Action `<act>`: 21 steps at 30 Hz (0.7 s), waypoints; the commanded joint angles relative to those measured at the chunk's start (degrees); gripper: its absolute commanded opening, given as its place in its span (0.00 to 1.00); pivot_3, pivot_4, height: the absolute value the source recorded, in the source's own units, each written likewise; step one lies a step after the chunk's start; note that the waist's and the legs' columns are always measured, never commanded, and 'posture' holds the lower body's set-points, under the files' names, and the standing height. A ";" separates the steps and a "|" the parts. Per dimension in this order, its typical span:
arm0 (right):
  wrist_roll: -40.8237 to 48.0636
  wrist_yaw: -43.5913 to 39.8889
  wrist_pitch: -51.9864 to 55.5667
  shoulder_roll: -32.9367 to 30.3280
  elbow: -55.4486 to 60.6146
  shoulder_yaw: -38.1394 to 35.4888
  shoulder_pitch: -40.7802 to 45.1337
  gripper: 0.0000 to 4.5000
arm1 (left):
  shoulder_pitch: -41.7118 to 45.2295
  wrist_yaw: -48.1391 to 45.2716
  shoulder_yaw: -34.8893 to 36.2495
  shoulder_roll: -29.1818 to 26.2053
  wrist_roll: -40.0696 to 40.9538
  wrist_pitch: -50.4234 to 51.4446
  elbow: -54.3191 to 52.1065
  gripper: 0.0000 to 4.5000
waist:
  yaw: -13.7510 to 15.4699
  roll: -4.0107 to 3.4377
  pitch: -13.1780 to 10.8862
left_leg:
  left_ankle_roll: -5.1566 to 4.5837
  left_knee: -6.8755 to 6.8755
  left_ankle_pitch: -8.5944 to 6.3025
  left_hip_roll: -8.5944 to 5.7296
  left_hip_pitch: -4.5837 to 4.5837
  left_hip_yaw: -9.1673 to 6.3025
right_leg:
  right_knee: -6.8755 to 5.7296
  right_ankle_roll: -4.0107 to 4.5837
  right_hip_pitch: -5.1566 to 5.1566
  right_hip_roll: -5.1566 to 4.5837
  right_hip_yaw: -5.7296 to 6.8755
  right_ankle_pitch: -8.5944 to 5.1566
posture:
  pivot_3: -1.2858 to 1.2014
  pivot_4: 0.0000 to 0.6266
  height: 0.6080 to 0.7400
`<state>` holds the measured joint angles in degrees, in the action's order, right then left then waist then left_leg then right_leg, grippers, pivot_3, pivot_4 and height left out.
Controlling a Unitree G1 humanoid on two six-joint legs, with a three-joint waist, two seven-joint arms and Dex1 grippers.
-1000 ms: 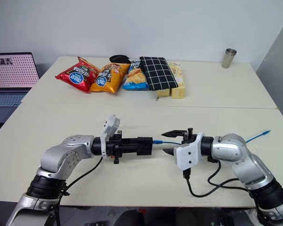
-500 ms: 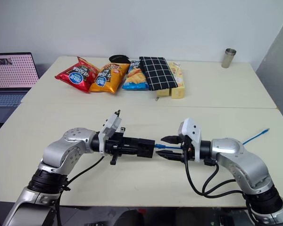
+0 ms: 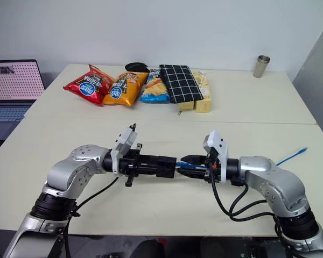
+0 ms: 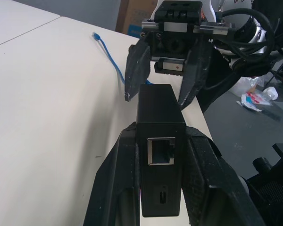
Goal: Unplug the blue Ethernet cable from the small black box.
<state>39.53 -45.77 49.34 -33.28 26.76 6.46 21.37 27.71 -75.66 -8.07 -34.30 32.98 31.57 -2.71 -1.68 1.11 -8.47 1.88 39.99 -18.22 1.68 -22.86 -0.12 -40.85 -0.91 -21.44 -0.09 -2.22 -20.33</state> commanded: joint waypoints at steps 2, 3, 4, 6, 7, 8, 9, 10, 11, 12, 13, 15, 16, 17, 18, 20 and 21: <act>0.84 -0.19 0.08 0.13 1.19 -0.22 1.29 0.12 | -0.05 -0.07 0.97 0.06 1.30 0.12 -3.17 0.17 | 0.00 0.00 0.00 | 0.00 -0.01 0.00 0.00 0.00 0.00 | 0.00 0.00 0.00 0.00 0.01 0.00 | 0.52 0.24 1.00; 0.51 -0.54 -0.01 -0.16 1.22 0.03 1.38 0.08 | -0.06 -0.07 1.01 0.09 1.37 0.21 -3.30 0.17 | 0.00 0.00 0.00 | 0.00 -0.01 0.00 0.00 0.00 0.00 | 0.00 0.00 0.00 0.00 0.00 0.00 | 0.52 0.24 1.00; 0.30 -0.78 -0.07 -0.34 1.22 0.18 1.43 0.04 | -0.06 -0.08 1.04 0.11 1.40 0.27 -3.37 0.17 | 0.00 0.00 0.00 | 0.00 -0.01 0.00 0.00 0.00 0.00 | 0.01 0.00 0.00 0.00 0.00 0.00 | 0.52 0.24 1.00; 0.29 -1.08 0.00 -0.44 1.12 0.32 1.59 0.02 | -0.12 -0.42 1.03 0.16 1.71 0.47 -3.71 0.17 | 0.01 0.00 0.00 | 0.00 0.00 0.00 0.00 0.00 0.00 | 0.01 0.00 0.00 0.00 0.00 0.00 | 0.52 0.24 1.00; 0.38 -1.31 0.10 -0.49 0.93 0.38 1.79 0.02 | -0.20 -0.84 0.95 0.09 1.90 0.50 -3.96 0.17 | 0.01 0.00 0.00 | 0.00 0.00 0.00 0.00 0.00 0.00 | 0.01 0.00 0.00 0.00 0.01 0.00 | 0.52 0.24 1.00; 0.43 -1.50 0.16 -0.53 0.80 0.42 1.93 0.02 | -0.26 -1.14 0.89 0.04 2.01 0.52 -4.13 0.17 | 0.01 0.00 0.00 | 0.00 -0.01 0.00 0.00 0.00 0.00 | 0.01 0.00 0.00 0.00 0.00 0.00 | 0.52 0.24 1.00; 0.48 -1.81 0.31 -0.63 0.54 0.49 2.19 0.02 | -0.42 -1.72 0.74 -0.17 2.11 0.54 -4.45 0.17 | 0.00 0.00 0.00 | 0.00 -0.01 0.00 0.00 0.00 0.00 | 0.01 0.00 0.00 0.00 0.00 0.00 | 0.52 0.24 1.00; 0.53 -2.09 0.47 -0.70 0.29 0.53 2.45 0.02 | -0.60 -2.22 0.60 -0.38 2.16 0.52 -4.74 0.17 | 0.00 0.00 0.00 | 0.00 -0.01 0.00 0.00 0.00 0.00 | 0.01 0.00 0.00 0.00 0.00 0.00 | 0.52 0.24 1.00; 0.54 -2.27 0.58 -0.73 0.13 0.54 2.60 0.02 | -0.73 -2.52 0.52 -0.51 2.18 0.52 -4.93 0.17 | 0.00 0.00 0.00 | 0.00 -0.01 0.00 0.00 0.00 0.00 | 0.01 0.00 0.00 0.00 0.00 0.00 | 0.52 0.24 1.00; 0.82 -2.70 0.98 -0.85 -0.27 0.45 2.91 0.02 | -1.03 -3.14 0.39 -0.87 2.15 0.37 -5.21 0.17 | 0.00 0.00 0.00 | 0.00 -0.01 0.00 0.00 0.00 0.00 | 0.01 0.00 0.00 0.00 0.00 0.00 | 0.52 0.24 1.00; 0.99 -3.34 1.31 -1.25 -0.72 0.29 3.08 0.02 | -1.40 -3.61 0.38 -1.23 1.98 0.10 -5.36 0.17 | -0.01 0.00 0.00 | -0.01 -0.01 -0.01 0.00 0.00 -0.01 | 0.01 0.00 0.00 0.00 0.01 0.00 | 0.52 0.24 1.00; 1.05 -4.74 1.74 -2.45 -2.03 -0.19 3.19 0.02 | -2.00 -4.24 0.70 -2.08 1.17 -0.83 -4.72 0.17 | -0.01 0.00 0.00 | -0.14 -0.01 -0.08 0.00 0.00 0.00 | 0.02 0.00 0.00 0.00 0.01 0.00 | 0.52 0.24 1.00; 0.98 -5.20 1.74 -2.93 -2.54 -0.36 3.17 0.02 | -2.16 -4.30 0.91 -2.36 0.82 -1.22 -4.31 0.17 | 0.02 0.00 0.00 | -0.15 -0.01 -0.08 0.00 0.00 0.00 | 0.03 0.00 0.00 0.00 0.01 0.00 | 0.52 0.24 1.00; 0.39 -5.95 1.24 -4.16 -3.50 -0.68 2.63 0.02 | -2.67 -4.33 1.51 -3.06 0.37 -1.64 -3.67 0.17 | 0.03 0.00 0.00 | -0.15 -0.01 -0.08 0.00 0.00 -0.01 | 0.03 0.00 0.00 0.00 0.01 0.00 | 0.52 0.24 1.00; -0.31 -6.53 0.62 -5.23 -4.40 -0.92 2.09 0.02 | -3.15 -4.30 2.09 -3.69 0.11 -1.87 -3.20 0.17 | 0.03 0.00 0.00 | -0.15 -0.01 -0.09 0.00 0.00 -0.01 | 0.05 0.00 0.01 0.00 0.01 0.00 | 0.52 0.24 1.00; -1.69 -7.48 -0.86 -7.16 -5.95 -1.30 0.86 0.02 | -4.33 -4.06 3.19 -4.98 -0.29 -2.54 -2.65 0.17 | 0.03 0.00 0.00 | -0.17 -0.01 -0.09 0.00 0.00 -0.01 | 0.05 0.00 0.01 0.00 0.01 0.00 | 0.52 0.24 1.00; -2.02 -7.57 -1.34 -7.60 -6.38 -1.43 0.49 0.02 | -4.75 -3.80 3.64 -5.36 -0.15 -2.58 -2.60 0.17 | 0.04 0.00 -0.01 | -0.17 -0.01 -0.10 -0.01 0.00 0.00 | 0.05 0.00 0.01 -0.01 0.00 0.00 | 0.52 0.24 1.00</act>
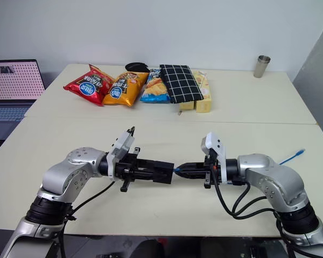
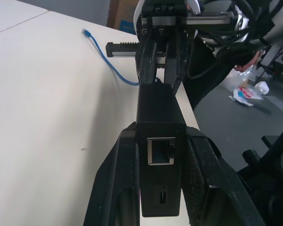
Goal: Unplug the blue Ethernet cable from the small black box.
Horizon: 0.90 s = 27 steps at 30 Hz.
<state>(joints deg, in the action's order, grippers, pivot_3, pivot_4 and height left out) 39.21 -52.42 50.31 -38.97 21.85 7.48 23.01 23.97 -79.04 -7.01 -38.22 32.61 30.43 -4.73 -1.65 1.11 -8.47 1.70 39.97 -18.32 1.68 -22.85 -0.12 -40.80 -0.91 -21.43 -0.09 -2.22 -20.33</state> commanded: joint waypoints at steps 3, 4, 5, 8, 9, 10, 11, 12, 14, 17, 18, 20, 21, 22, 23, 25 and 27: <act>-3.29 0.05 -4.52 -1.77 -3.19 -3.07 -1.98 0.02 | -2.26 0.82 4.16 -2.37 0.21 -1.68 -0.10 0.17 | -0.01 0.00 -0.01 | -0.01 -0.02 0.00 0.01 -0.01 -0.01 | 0.00 0.00 -0.02 0.00 0.02 0.00 | 0.52 0.24 1.00; -4.25 1.09 -5.69 -1.03 -4.05 -3.25 -1.94 0.02 | -2.55 1.33 4.65 -2.52 0.12 -1.76 0.16 0.17 | -0.02 0.00 -0.01 | -0.01 -0.02 0.00 0.02 -0.01 -0.01 | 0.00 0.00 -0.02 0.01 0.01 0.00 | 0.52 0.24 1.00; -5.64 2.43 -7.11 -0.08 -5.14 -3.13 -1.60 0.02 | -2.76 1.83 4.98 -2.60 -0.02 -1.88 0.36 0.17 | -0.02 0.00 -0.01 | -0.01 -0.02 -0.01 0.02 -0.01 0.00 | -0.01 0.00 -0.02 0.01 0.00 0.00 | 0.52 0.24 1.00; -15.64 12.47 -14.63 5.72 -13.19 -1.16 2.47 0.02 | -3.31 4.13 5.69 -2.20 -0.58 -2.19 0.57 0.17 | -0.20 0.00 -0.01 | -0.02 -0.02 -0.01 0.02 0.01 0.00 | -0.03 0.00 -0.02 0.01 0.00 0.00 | 0.52 0.24 1.00; -19.35 15.66 -17.30 7.36 -16.47 -0.37 4.12 0.02 | -3.39 4.83 5.70 -1.91 -0.87 -2.41 0.63 0.17 | -0.19 -0.02 -0.02 | -0.01 -0.01 -0.01 0.02 0.00 0.02 | -0.06 0.00 -0.06 0.01 -0.02 0.00 | 0.52 0.24 1.00; -23.07 18.48 -20.23 8.56 -19.79 0.53 5.69 0.02 | -3.49 5.46 5.60 -1.66 -1.15 -2.63 0.62 0.17 | -0.19 -0.02 -0.02 | 0.00 -0.02 0.00 0.01 0.00 0.04 | -0.08 0.00 -0.08 0.01 -0.03 0.00 | 0.52 0.24 1.00; -26.03 21.26 -22.57 9.79 -23.41 0.92 7.40 0.02 | -3.54 6.24 5.55 -1.28 -1.38 -2.67 0.64 0.17 | -0.21 -0.03 -0.03 | 0.03 -0.02 0.02 0.02 0.00 0.04 | -0.09 0.00 -0.09 0.01 -0.02 0.00 | 0.52 0.24 1.00; -28.37 23.74 -24.45 10.97 -26.84 0.96 9.02 0.02 | -3.55 7.01 5.47 -0.93 -1.72 -2.85 0.74 0.17 | -0.18 -0.03 -0.03 | 0.10 -0.02 0.06 0.01 -0.03 0.07 | -0.08 0.00 -0.14 0.01 -0.05 0.00 | 0.52 0.24 1.00; -31.09 24.62 -27.86 11.80 -30.92 1.20 10.93 0.18 | -3.41 8.40 4.97 -0.59 -3.01 -3.56 1.37 0.17 | -0.03 -0.03 -0.03 | 0.19 -0.02 0.11 0.01 -0.07 0.10 | -0.09 0.00 -0.20 0.00 -0.06 0.00 | 0.52 0.24 1.00; -31.57 22.60 -29.36 11.55 -30.22 0.59 11.63 0.32 | -2.47 12.04 5.42 1.11 -4.78 -4.84 3.18 0.17 | -0.01 -0.03 -0.03 | 0.20 -0.04 0.11 0.01 -0.13 0.12 | -0.07 0.00 -0.25 -0.03 -0.05 0.00 | 0.52 0.24 1.00; -31.31 21.49 -29.21 11.16 -28.90 0.34 11.46 0.38 | -2.05 13.65 5.70 1.94 -5.69 -6.05 3.99 0.17 | -0.07 -0.03 -0.03 | 0.20 -0.05 0.11 0.02 -0.14 0.14 | -0.07 0.00 -0.27 -0.03 -0.05 0.00 | 0.52 0.24 1.00; -30.16 18.35 -28.24 9.64 -25.01 0.03 10.55 0.47 | -0.89 17.70 6.50 4.29 -7.88 -9.74 6.11 0.17 | -0.04 -0.03 -0.03 | 0.20 -0.05 0.11 0.02 -0.16 0.17 | -0.08 0.00 -0.30 -0.03 -0.07 0.00 | 0.52 0.24 1.00; -29.55 16.71 -27.60 8.81 -23.13 0.02 10.01 0.52 | -0.23 20.36 7.03 5.65 -9.10 -11.48 7.30 0.17 | 0.02 -0.03 -0.03 | 0.19 -0.04 0.11 0.03 -0.16 0.16 | -0.09 0.00 -0.30 -0.03 -0.05 0.00 | 0.52 0.24 1.00; -28.03 13.92 -27.06 7.74 -20.23 0.03 9.05 0.56 | 0.73 23.73 7.67 7.27 -10.73 -13.87 9.09 0.17 | 0.02 -0.03 -0.03 | 0.20 -0.03 0.11 0.03 -0.16 0.16 | -0.11 0.00 -0.30 -0.03 -0.05 0.00 | 0.52 0.24 1.00; -26.35 11.19 -26.21 6.70 -17.30 0.08 8.07 0.64 | 1.59 26.21 8.19 8.60 -12.15 -16.43 10.86 0.17 | 0.03 -0.03 -0.03 | 0.19 -0.02 0.11 0.03 -0.16 0.16 | -0.12 0.00 -0.29 -0.03 -0.05 0.00 | 0.52 0.24 1.00; -22.03 5.98 -24.06 4.48 -10.20 -0.07 5.78 0.69 | 3.82 31.81 9.96 11.51 -13.95 -20.42 15.49 0.17 | 0.13 -0.02 -0.03 | 0.19 -0.02 0.11 0.03 -0.16 0.15 | -0.11 0.00 -0.28 -0.03 -0.05 0.00 | 0.52 0.24 1.00; -18.64 3.65 -21.02 3.15 -4.69 -0.47 4.48 0.69 | 6.12 36.45 11.36 13.86 -16.10 -25.67 21.06 0.17 | 0.08 0.01 -0.03 | 0.19 -0.03 0.10 0.04 -0.16 0.13 | -0.10 0.00 -0.28 -0.03 -0.02 0.00 | 0.52 0.24 1.00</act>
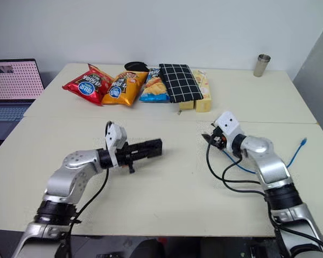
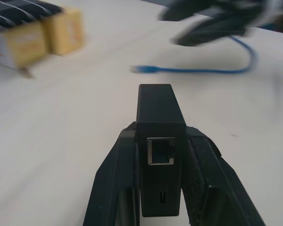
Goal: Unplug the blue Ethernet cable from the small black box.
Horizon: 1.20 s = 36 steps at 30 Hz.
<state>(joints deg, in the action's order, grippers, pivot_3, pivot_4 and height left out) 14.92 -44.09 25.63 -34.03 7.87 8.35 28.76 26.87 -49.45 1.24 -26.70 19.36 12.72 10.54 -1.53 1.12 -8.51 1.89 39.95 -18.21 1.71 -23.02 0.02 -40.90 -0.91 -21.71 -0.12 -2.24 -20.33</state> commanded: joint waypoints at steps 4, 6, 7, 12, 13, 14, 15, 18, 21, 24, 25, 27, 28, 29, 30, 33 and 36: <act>7.12 -4.77 7.10 -2.06 14.31 -0.71 -1.74 0.69 | 7.99 11.89 3.79 5.49 -6.50 -17.41 18.98 0.17 | -0.09 0.04 -0.01 | 0.00 0.01 0.00 -0.02 0.02 0.03 | -0.03 0.00 0.01 -0.02 -0.01 0.00 | 0.52 0.24 1.00; 7.14 -4.51 7.98 -1.67 15.16 -0.11 -1.61 0.69 | 10.01 14.39 3.73 6.46 -8.43 -21.43 25.02 0.17 | -0.05 0.07 -0.01 | 0.00 0.02 0.00 -0.02 0.02 0.01 | -0.04 0.00 0.01 -0.02 0.00 0.00 | 0.52 0.24 1.00; 7.09 -4.27 8.27 -1.46 15.35 0.04 -1.59 0.69 | 10.77 14.85 3.74 6.85 -8.89 -22.82 27.52 0.17 | -0.05 0.07 -0.01 | 0.00 0.03 0.00 -0.03 0.03 0.01 | -0.02 0.00 0.01 -0.02 0.01 0.00 | 0.52 0.24 1.00; 6.58 -3.49 9.07 -1.18 16.06 0.34 -2.04 0.69 | 11.27 14.45 4.66 7.54 -8.30 -24.14 34.07 0.33 | -0.08 0.07 -0.01 | 0.00 0.01 0.00 -0.03 0.01 0.03 | -0.02 0.00 -0.03 -0.04 0.02 0.00 | 0.52 0.24 1.00; 6.56 -3.32 9.20 -1.23 16.29 0.25 -2.28 0.69 | 10.79 14.13 4.69 7.33 -8.40 -24.72 34.45 0.36 | -0.09 0.07 -0.01 | 0.01 0.01 0.00 -0.03 0.00 0.02 | -0.02 0.00 -0.03 -0.04 0.03 0.00 | 0.52 0.24 1.00; 6.57 -3.08 9.37 -1.28 16.50 0.15 -2.48 0.69 | 10.26 13.78 4.89 7.17 -8.17 -24.71 34.28 0.41 | -0.09 0.08 -0.01 | 0.01 0.01 0.01 -0.03 0.01 0.02 | -0.02 0.00 -0.03 -0.04 0.03 0.00 | 0.52 0.24 1.00; 6.55 -2.87 9.47 -1.28 16.59 0.12 -2.63 0.69 | 9.80 13.46 4.98 6.99 -8.07 -24.78 33.99 0.46 | -0.10 0.07 -0.01 | 0.01 0.01 0.01 -0.03 0.01 0.01 | -0.03 0.00 -0.03 -0.04 0.03 0.00 | 0.52 0.24 1.00; 6.53 -2.44 9.77 -1.36 16.88 -0.01 -3.04 0.69 | 8.16 12.67 5.31 6.49 -7.51 -24.15 32.04 0.59 | -0.10 0.07 -0.01 | 0.01 0.01 0.01 -0.02 0.01 0.02 | -0.03 0.00 -0.03 -0.04 0.02 0.00 | 0.52 0.24 1.00; 6.85 -1.48 10.53 -1.13 17.29 -0.56 -3.64 0.69 | 3.88 12.36 5.48 4.72 -7.59 -22.46 26.36 0.72 | -0.24 0.07 -0.01 | 0.01 0.01 0.01 -0.02 0.02 0.01 | -0.04 0.00 -0.03 -0.04 0.03 0.00 | 0.52 0.24 1.00; 7.43 -1.08 10.96 -1.74 17.93 -1.77 -5.10 0.69 | -0.96 11.76 5.54 2.38 -7.28 -19.44 18.05 0.74 | -0.26 0.07 -0.01 | 0.01 -0.02 0.01 0.00 0.03 0.00 | -0.04 0.00 -0.04 -0.04 0.03 0.00 | 0.52 0.24 1.00; 7.52 -1.11 11.01 -2.09 18.11 -2.22 -5.65 0.69 | -2.22 11.55 5.67 1.66 -6.92 -17.97 15.55 0.74 | -0.24 0.07 -0.01 | 0.01 -0.02 0.01 0.01 0.02 -0.03 | -0.05 0.00 -0.04 -0.04 0.04 0.00 | 0.52 0.24 1.00; 7.69 -1.32 11.09 -3.49 18.19 -4.38 -7.48 0.69 | -4.80 11.36 6.12 -1.67 -7.43 -14.34 9.47 0.74 | -0.20 0.08 -0.01 | 0.01 -0.01 0.01 0.00 0.02 -0.02 | -0.04 0.00 -0.03 -0.06 0.02 0.00 | 0.52 0.24 1.00; 7.81 -1.48 11.03 -4.13 18.13 -5.36 -8.24 0.69 | -5.70 11.34 6.33 -3.11 -7.56 -12.30 6.97 0.74 | -0.19 0.09 -0.01 | 0.01 -0.01 0.01 -0.01 0.02 -0.02 | -0.04 0.00 -0.03 -0.06 0.02 0.00 | 0.52 0.24 1.00; 7.87 -1.64 10.82 -4.70 17.98 -6.24 -8.89 0.69 | -6.43 11.12 6.47 -4.47 -7.65 -10.74 4.87 0.74 | -0.10 0.09 -0.01 | 0.01 -0.01 0.01 -0.01 0.02 -0.04 | -0.04 0.00 0.00 -0.06 0.03 0.00 | 0.52 0.24 1.00; 7.89 -1.79 10.60 -5.38 17.57 -7.36 -9.45 0.69 | -6.99 10.25 6.47 -6.19 -7.61 -9.33 2.85 0.74 | -0.04 0.08 -0.01 | 0.01 0.00 0.01 -0.02 0.02 -0.04 | -0.04 0.00 0.00 -0.06 0.03 0.00 | 0.52 0.24 1.00; 8.57 -2.84 10.02 -7.40 15.38 -11.47 -10.37 0.69 | -8.85 5.52 5.99 -11.86 -6.48 -4.49 -3.61 0.74 | -0.07 0.08 -0.01 | 0.00 0.01 0.00 -0.03 0.05 -0.03 | -0.04 0.00 0.04 -0.07 0.01 0.00 | 0.52 0.24 1.00; 9.55 -4.61 9.28 -9.66 12.87 -15.18 -10.72 0.69 | -10.22 -0.71 6.44 -16.15 -2.81 -0.54 -8.97 0.74 | -0.09 0.07 -0.03 | 0.00 -0.02 0.00 -0.02 0.05 -0.03 | -0.01 0.00 0.04 -0.06 0.03 0.00 | 0.52 0.24 1.00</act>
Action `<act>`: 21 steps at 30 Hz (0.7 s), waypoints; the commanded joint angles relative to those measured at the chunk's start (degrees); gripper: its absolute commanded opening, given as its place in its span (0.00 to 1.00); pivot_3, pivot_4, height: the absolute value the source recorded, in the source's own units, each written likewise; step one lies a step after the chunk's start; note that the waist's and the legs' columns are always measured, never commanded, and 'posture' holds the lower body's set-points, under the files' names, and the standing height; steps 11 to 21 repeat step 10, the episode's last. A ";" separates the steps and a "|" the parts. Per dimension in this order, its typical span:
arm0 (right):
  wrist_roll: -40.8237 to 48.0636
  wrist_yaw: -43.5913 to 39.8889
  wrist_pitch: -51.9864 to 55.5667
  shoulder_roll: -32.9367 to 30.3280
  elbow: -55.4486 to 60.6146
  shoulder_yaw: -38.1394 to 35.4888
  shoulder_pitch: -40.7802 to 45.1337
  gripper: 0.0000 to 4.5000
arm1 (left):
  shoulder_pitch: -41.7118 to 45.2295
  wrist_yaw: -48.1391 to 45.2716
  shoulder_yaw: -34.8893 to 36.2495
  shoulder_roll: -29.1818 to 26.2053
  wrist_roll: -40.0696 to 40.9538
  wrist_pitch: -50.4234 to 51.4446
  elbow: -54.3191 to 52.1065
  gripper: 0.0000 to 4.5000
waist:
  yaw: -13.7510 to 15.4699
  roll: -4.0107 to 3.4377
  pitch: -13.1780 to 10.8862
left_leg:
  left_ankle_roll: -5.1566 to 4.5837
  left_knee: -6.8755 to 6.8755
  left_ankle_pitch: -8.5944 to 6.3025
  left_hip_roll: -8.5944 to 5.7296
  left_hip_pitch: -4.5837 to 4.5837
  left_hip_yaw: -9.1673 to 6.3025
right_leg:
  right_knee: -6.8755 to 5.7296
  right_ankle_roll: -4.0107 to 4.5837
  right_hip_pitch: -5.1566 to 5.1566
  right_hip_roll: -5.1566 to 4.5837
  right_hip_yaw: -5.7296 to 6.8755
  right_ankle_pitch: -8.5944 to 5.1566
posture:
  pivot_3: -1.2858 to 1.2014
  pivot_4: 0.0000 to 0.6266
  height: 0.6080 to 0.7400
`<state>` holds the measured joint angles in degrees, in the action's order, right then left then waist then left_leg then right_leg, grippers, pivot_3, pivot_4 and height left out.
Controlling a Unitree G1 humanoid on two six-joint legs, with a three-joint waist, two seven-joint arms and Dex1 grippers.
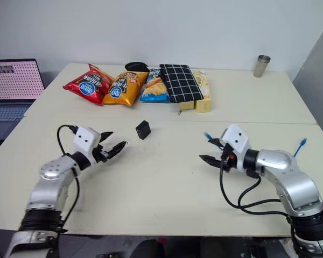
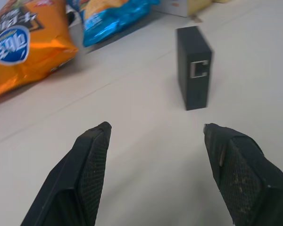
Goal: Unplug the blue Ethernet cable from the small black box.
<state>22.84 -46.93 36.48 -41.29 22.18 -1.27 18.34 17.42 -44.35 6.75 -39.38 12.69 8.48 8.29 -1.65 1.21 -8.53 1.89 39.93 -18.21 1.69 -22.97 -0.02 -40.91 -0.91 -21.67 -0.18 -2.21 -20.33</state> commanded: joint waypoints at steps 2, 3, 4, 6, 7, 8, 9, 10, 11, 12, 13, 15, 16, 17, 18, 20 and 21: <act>1.36 -3.45 -2.84 -4.35 -2.80 -6.25 -0.72 0.69 | -1.08 -7.61 1.13 -5.17 5.05 5.84 -8.17 0.74 | 0.08 -0.03 -0.01 | 0.00 -0.02 0.00 -0.01 0.03 0.01 | 0.01 0.00 0.02 -0.01 -0.01 0.00 | 0.52 0.24 1.00; 1.29 -3.96 -3.23 -4.85 -3.17 -6.37 -0.81 0.69 | -1.16 -8.03 1.16 -5.67 5.31 6.61 -8.51 0.74 | 0.06 -0.03 -0.01 | -0.01 -0.02 -0.01 -0.01 0.03 0.01 | 0.02 0.00 0.02 -0.01 -0.01 0.00 | 0.52 0.24 1.00; 1.39 -4.37 -3.41 -5.35 -3.59 -6.59 -0.80 0.69 | -1.29 -8.62 1.29 -6.16 5.54 7.11 -8.86 0.74 | 0.04 -0.03 -0.01 | -0.08 -0.02 -0.04 -0.01 0.04 0.01 | 0.03 0.00 0.03 0.00 -0.02 0.00 | 0.52 0.24 1.00; 1.17 -4.81 -4.05 -6.21 -4.88 -7.13 -0.76 0.69 | -1.20 -9.39 2.28 -6.31 7.25 9.14 -9.91 0.74 | 0.01 -0.03 -0.01 | -0.19 -0.01 -0.11 -0.01 0.05 0.02 | 0.02 0.00 0.04 0.00 -0.02 0.00 | 0.52 0.24 1.00; 0.93 -4.71 -4.28 -6.39 -5.58 -7.24 -0.58 0.69 | -1.10 -9.56 2.51 -6.40 7.64 9.74 -10.29 0.74 | 0.01 -0.03 -0.01 | -0.19 -0.01 -0.11 -0.01 0.05 0.02 | 0.02 0.00 0.04 0.00 -0.03 0.00 | 0.52 0.24 1.00; 0.77 -4.79 -4.58 -6.49 -6.05 -7.17 -0.47 0.69 | -1.06 -9.61 2.75 -6.34 7.94 10.03 -10.68 0.74 | 0.01 -0.03 -0.01 | -0.19 -0.01 -0.11 0.00 0.04 0.02 | 0.01 0.00 0.03 0.01 -0.02 0.00 | 0.52 0.24 1.00; 0.75 -4.82 -4.78 -6.49 -6.33 -6.95 -0.34 0.69 | -1.09 -9.97 2.73 -6.55 8.17 10.49 -11.01 0.74 | 0.01 -0.03 -0.01 | -0.19 -0.01 -0.11 0.00 0.04 0.01 | 0.02 0.00 0.04 0.01 -0.01 0.00 | 0.52 0.24 1.00; 0.79 -4.88 -4.97 -6.52 -6.48 -6.75 -0.26 0.69 | -1.11 -10.11 2.74 -6.68 8.38 10.91 -11.22 0.74 | 0.01 -0.03 -0.01 | -0.19 -0.01 -0.11 0.00 0.04 0.01 | 0.02 0.00 0.04 0.01 -0.02 0.00 | 0.52 0.24 1.00; 0.79 -4.88 -4.97 -6.52 -6.48 -6.75 -0.26 0.69 | -1.11 -10.11 2.74 -6.68 8.38 10.91 -11.22 0.74 | 0.01 -0.03 -0.01 | -0.19 -0.01 -0.11 0.00 0.04 0.01 | 0.02 0.00 0.04 0.01 -0.02 0.00 | 0.52 0.24 1.00; 0.79 -4.88 -4.97 -6.52 -6.48 -6.75 -0.26 0.69 | -1.11 -10.11 2.74 -6.68 8.38 10.91 -11.22 0.74 | 0.01 -0.03 -0.01 | -0.19 -0.01 -0.11 0.00 0.04 0.01 | 0.02 0.00 0.04 0.01 -0.02 0.00 | 0.52 0.24 1.00; 0.79 -4.88 -4.97 -6.52 -6.48 -6.75 -0.26 0.69 | -1.11 -10.11 2.74 -6.68 8.38 10.91 -11.22 0.74 | 0.01 -0.03 -0.01 | -0.19 -0.01 -0.11 0.00 0.04 0.01 | 0.02 0.00 0.04 0.01 -0.02 0.00 | 0.52 0.24 1.00; 0.79 -4.88 -4.97 -6.52 -6.48 -6.75 -0.26 0.69 | -1.11 -10.11 2.74 -6.68 8.38 10.91 -11.22 0.74 | 0.01 -0.03 -0.01 | -0.19 -0.01 -0.11 0.00 0.04 0.01 | 0.02 0.00 0.04 0.01 -0.02 0.00 | 0.52 0.24 1.00; 0.79 -4.88 -4.97 -6.52 -6.48 -6.75 -0.26 0.69 | -1.11 -10.11 2.74 -6.68 8.38 10.91 -11.22 0.74 | 0.01 -0.03 -0.01 | -0.19 -0.01 -0.11 0.00 0.04 0.01 | 0.02 0.00 0.04 0.01 -0.02 0.00 | 0.52 0.24 1.00; 0.79 -4.88 -4.97 -6.52 -6.48 -6.75 -0.26 0.69 | -1.11 -10.11 2.74 -6.68 8.38 10.91 -11.22 0.74 | 0.01 -0.03 -0.01 | -0.19 -0.01 -0.11 0.00 0.04 0.01 | 0.02 0.00 0.04 0.01 -0.02 0.00 | 0.52 0.24 1.00; 0.79 -4.88 -4.97 -6.52 -6.48 -6.75 -0.26 0.69 | -1.11 -10.11 2.74 -6.68 8.38 10.91 -11.22 0.74 | 0.01 -0.03 -0.01 | -0.19 -0.01 -0.11 0.00 0.04 0.01 | 0.02 0.00 0.04 0.01 -0.02 0.00 | 0.52 0.24 1.00; 0.79 -4.88 -4.97 -6.52 -6.48 -6.75 -0.26 0.69 | -1.11 -10.11 2.74 -6.68 8.38 10.91 -11.22 0.74 | 0.01 -0.03 -0.01 | -0.19 -0.01 -0.11 0.00 0.04 0.01 | 0.02 0.00 0.04 0.01 -0.02 0.00 | 0.52 0.24 1.00; 0.79 -4.88 -4.97 -6.52 -6.48 -6.75 -0.26 0.69 | -1.11 -10.11 2.74 -6.68 8.38 10.91 -11.22 0.74 | 0.01 -0.03 -0.01 | -0.19 -0.01 -0.11 0.00 0.04 0.01 | 0.02 0.00 0.04 0.01 -0.02 0.00 | 0.52 0.24 1.00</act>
